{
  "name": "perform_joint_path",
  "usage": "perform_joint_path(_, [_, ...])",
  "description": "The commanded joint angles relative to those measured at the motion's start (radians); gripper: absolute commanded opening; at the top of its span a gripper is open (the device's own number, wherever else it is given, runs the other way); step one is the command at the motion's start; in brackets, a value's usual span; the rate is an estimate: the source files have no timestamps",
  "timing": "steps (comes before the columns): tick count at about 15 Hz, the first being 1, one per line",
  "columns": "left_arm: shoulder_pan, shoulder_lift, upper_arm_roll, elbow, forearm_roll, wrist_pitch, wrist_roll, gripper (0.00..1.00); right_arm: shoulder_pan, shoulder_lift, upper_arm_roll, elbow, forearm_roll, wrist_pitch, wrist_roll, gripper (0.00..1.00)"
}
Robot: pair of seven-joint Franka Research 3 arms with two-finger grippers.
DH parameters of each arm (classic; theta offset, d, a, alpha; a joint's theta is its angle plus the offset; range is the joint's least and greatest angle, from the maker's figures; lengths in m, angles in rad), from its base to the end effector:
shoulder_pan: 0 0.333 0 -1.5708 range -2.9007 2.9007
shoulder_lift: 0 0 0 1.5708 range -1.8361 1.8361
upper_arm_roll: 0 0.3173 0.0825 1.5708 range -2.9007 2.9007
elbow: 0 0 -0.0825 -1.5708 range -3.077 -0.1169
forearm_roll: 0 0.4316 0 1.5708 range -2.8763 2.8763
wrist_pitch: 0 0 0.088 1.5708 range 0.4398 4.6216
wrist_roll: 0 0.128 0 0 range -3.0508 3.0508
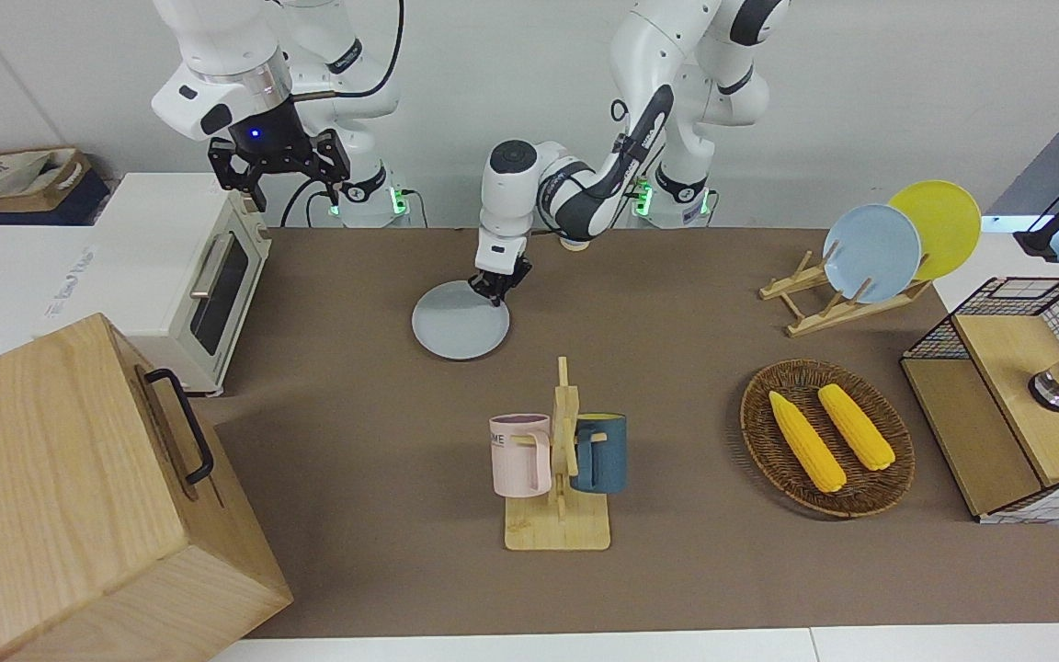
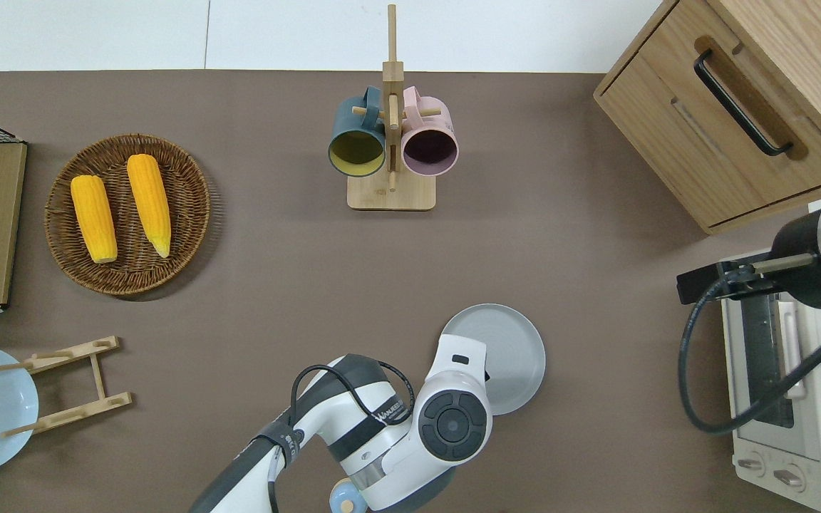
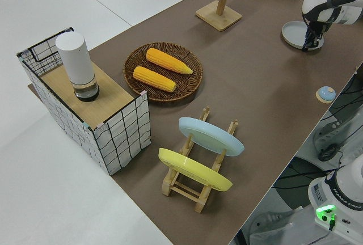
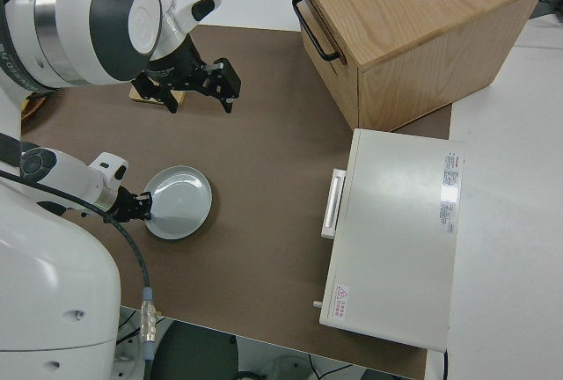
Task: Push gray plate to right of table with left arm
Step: 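Keep pushing the gray plate with the left gripper toward the toaster oven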
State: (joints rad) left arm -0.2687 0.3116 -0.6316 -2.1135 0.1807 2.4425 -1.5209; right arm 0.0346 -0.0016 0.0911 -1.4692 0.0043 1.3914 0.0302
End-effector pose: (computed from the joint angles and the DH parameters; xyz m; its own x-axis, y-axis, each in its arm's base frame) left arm 0.3852 -0.4832 0.2483 0.8692 0.4919 -0.0500 0.4944 -0.8643 0.0923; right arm 0.5761 0.0735 0.6426 0.9925 0.0957 -0.0762 0.0959 -0.9954 -0.0018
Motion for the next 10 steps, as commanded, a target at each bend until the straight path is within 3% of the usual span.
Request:
perform_joint_path(1, [-0.027, 0.07, 0.01, 0.035, 0.045, 0.004, -0.045, 0.0, -0.012, -0.008, 0.006, 0.0, 0.008, -0.012, -0.001, 0.983])
perform_joint_path(8, [-0.029, 0.069, 0.009, 0.073, 0.069, -0.06, -0.044, 0.03, -0.012, -0.008, 0.005, 0.0, 0.008, -0.012, -0.001, 0.983])
perform_joint_path(9, [-0.029, 0.069, 0.009, 0.079, 0.069, -0.075, -0.042, 0.09, -0.012, -0.008, 0.006, 0.0, 0.01, -0.012, -0.003, 0.983])
perform_joint_path(10, [-0.029, 0.067, 0.009, 0.082, 0.069, -0.082, -0.038, 0.28, -0.012, -0.008, 0.004, 0.001, 0.008, -0.012, -0.003, 0.983])
